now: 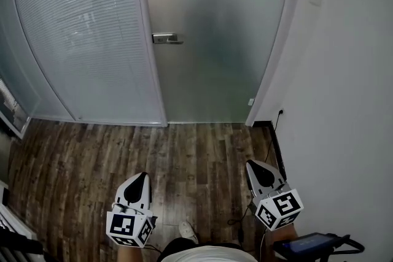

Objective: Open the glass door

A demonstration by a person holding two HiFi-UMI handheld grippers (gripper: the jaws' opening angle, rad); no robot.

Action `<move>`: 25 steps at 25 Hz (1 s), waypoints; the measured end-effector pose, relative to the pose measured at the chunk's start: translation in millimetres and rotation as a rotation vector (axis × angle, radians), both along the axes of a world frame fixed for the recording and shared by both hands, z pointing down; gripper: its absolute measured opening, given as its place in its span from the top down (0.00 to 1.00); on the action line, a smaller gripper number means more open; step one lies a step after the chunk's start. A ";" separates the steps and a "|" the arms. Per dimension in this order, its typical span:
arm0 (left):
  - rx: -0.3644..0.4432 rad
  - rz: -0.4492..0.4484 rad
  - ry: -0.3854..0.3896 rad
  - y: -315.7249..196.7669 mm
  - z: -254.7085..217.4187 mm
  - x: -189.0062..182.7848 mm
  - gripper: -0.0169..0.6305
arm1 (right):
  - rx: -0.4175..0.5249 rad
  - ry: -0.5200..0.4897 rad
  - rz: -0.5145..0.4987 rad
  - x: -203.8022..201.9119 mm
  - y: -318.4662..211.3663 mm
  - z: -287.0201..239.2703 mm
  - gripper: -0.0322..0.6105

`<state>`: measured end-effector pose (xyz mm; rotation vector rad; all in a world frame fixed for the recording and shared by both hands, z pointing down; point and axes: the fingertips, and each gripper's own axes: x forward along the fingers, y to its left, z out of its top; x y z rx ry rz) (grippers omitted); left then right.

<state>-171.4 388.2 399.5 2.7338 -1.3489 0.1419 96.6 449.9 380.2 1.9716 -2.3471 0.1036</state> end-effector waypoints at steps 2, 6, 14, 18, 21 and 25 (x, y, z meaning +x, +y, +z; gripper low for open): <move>-0.003 -0.003 0.005 -22.9 0.6 -10.4 0.98 | 0.004 0.004 -0.005 -10.8 -26.8 -4.4 0.95; -0.011 -0.003 0.002 -60.3 7.5 -29.7 0.98 | 0.014 0.003 -0.007 -30.8 -70.4 -11.0 0.95; -0.037 -0.024 0.019 -118.9 21.3 -49.0 0.98 | -0.031 0.017 -0.004 -41.9 -124.6 -2.0 0.95; -0.034 -0.017 0.019 -144.3 19.8 -39.2 0.98 | -0.033 0.006 -0.007 -34.8 -151.2 -0.6 0.95; -0.021 -0.018 0.007 -167.6 15.5 -28.6 0.98 | -0.022 -0.008 -0.015 -26.0 -176.7 1.3 0.95; -0.002 -0.034 -0.002 -205.8 6.0 -6.4 0.98 | -0.004 -0.023 -0.043 -7.3 -217.9 0.0 0.95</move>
